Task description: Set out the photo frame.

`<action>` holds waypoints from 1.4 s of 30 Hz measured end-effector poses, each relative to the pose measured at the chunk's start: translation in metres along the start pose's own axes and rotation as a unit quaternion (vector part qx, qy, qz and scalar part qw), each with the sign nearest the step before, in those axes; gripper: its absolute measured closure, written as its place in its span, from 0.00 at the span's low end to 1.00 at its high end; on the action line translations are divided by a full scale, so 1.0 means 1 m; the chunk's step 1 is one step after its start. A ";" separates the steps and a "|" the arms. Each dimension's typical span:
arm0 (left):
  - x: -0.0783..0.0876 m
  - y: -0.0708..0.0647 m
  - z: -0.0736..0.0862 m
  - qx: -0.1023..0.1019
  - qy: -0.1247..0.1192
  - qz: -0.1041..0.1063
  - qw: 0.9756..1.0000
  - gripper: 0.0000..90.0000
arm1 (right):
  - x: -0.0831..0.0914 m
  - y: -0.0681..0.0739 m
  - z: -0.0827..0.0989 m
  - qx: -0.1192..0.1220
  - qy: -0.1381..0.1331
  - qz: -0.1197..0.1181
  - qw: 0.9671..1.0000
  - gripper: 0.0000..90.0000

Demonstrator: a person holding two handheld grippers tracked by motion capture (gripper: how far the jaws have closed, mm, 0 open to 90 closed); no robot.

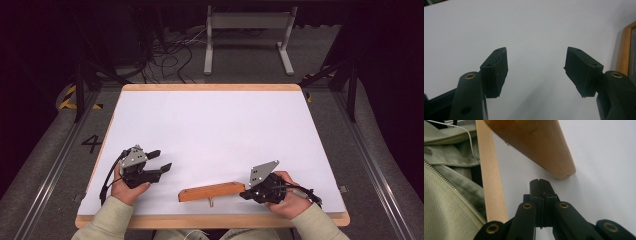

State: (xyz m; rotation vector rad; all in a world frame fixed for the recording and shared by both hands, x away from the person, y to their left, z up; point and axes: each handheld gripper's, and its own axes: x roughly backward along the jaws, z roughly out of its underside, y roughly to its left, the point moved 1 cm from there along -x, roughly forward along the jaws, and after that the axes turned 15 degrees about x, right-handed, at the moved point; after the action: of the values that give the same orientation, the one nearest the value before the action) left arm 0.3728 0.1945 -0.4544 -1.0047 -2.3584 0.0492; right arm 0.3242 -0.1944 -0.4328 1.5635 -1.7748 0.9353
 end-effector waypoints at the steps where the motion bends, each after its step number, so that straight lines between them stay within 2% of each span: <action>1: 0.000 0.000 0.000 0.003 0.000 0.001 1.000 0.39 | -0.001 0.000 0.000 -0.005 -0.002 -0.001 1.000 1.00; 6: 0.000 0.001 0.000 0.003 0.000 0.002 1.000 0.39 | -0.005 -0.004 0.000 -0.018 -0.018 0.003 1.000 1.00; 10: 0.000 0.000 0.001 0.004 0.000 0.004 1.000 0.39 | -0.007 -0.005 -0.002 -0.026 -0.018 0.006 0.999 1.00; 16: 0.000 0.000 0.001 0.005 0.001 0.002 1.000 0.39 | -0.011 -0.013 -0.004 -0.056 -0.030 0.016 0.998 1.00; 22: 0.000 0.001 0.002 0.003 0.002 0.001 1.000 0.39 | -0.016 -0.021 -0.009 -0.081 -0.037 0.026 0.996 1.00; 24: 0.001 0.000 0.002 0.008 0.001 0.001 1.000 0.39 | -0.018 -0.024 -0.010 -0.087 -0.037 0.031 0.995 1.00; 26: 0.002 0.001 0.002 0.004 0.002 0.000 1.000 0.39 | -0.019 -0.028 -0.010 -0.100 -0.043 0.032 0.994 1.00; 29: 0.004 0.002 0.005 0.008 0.000 -0.005 1.000 0.39 | -0.022 -0.035 -0.010 -0.116 -0.052 0.035 0.991 1.00; 32: 0.009 0.003 0.008 0.017 -0.001 -0.011 1.000 0.39 | -0.024 -0.040 -0.013 -0.120 -0.055 0.041 0.990 1.00; 37: 0.015 0.005 0.012 0.020 -0.001 -0.020 1.000 0.39 | -0.029 -0.051 -0.018 -0.129 -0.058 0.046 0.989 1.00; 42: 0.021 0.006 0.015 0.024 -0.002 -0.027 0.999 0.39 | -0.035 -0.062 -0.022 -0.146 -0.068 0.043 0.986 1.00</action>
State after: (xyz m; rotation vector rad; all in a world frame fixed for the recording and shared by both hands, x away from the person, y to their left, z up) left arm 0.3572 0.2155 -0.4586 -0.9177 -2.3757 0.0865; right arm 0.3903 -0.1603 -0.4412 1.4004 -1.9853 0.5844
